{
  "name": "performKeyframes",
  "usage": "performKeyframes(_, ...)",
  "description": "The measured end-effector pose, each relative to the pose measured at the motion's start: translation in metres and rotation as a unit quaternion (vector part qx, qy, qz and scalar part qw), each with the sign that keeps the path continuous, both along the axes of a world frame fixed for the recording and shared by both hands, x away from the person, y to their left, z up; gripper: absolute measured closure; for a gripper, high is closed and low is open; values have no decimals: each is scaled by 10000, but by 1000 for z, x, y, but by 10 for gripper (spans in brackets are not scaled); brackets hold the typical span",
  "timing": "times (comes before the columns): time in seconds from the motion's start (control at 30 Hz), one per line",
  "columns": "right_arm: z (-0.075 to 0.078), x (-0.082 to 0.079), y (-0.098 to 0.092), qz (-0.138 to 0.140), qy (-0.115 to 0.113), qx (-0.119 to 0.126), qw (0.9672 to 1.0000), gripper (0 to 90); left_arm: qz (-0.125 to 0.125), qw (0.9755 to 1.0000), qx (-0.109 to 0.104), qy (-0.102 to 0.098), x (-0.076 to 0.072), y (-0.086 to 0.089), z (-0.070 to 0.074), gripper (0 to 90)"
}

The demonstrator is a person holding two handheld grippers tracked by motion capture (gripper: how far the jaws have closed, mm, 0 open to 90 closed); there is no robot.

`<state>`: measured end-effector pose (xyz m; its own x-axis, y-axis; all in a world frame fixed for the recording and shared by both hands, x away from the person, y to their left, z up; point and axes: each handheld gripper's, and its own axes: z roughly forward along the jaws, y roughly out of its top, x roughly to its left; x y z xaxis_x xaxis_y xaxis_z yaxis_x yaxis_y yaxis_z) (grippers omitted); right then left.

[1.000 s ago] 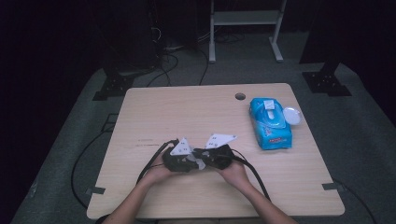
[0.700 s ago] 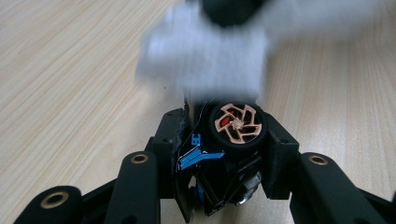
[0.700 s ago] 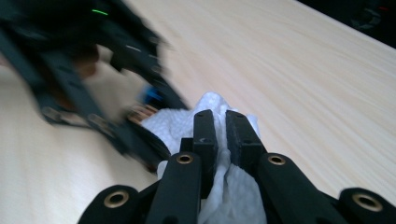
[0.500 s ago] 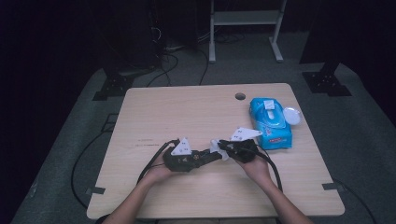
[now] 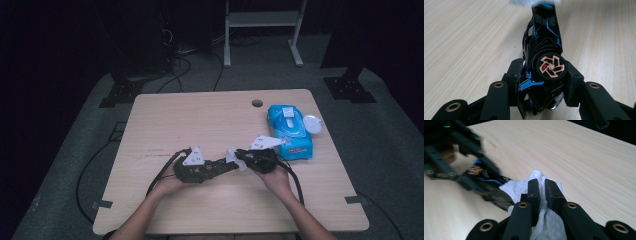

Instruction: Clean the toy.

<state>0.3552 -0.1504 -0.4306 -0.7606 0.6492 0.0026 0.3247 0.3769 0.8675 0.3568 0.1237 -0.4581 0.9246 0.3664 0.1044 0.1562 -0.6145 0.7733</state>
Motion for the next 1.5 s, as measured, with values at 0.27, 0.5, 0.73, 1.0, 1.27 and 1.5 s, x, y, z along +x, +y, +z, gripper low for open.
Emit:
performKeyframes(0.27, -4, 1, -8, -53, 197, 317, 9993, 824, 58, 10000, -11, -8, 2, 3, 0, 574)
performKeyframes(0.5, -7, 5, -5, -76, 181, 117, 9997, 824, 118, 9999, 56, 0, 3, 13, 1, 574)
performKeyframes(0.73, -9, 6, -24, -237, 346, 301, 9987, 824, 206, 9998, -24, 22, 8, 4, 12, 488)
performKeyframes(1.0, -8, 7, -29, -251, 420, 470, 9977, 824, 96, 9992, 366, 87, 16, -31, 23, 444)
performKeyframes(1.27, -11, 9, -31, -216, 462, 549, 9972, 824, 147, 9938, 996, 463, 32, -62, 25, 444)
performKeyframes(1.5, -12, 10, -34, -245, 534, 633, 9963, 823, 301, 9874, 1429, 614, 38, -74, 25, 572)
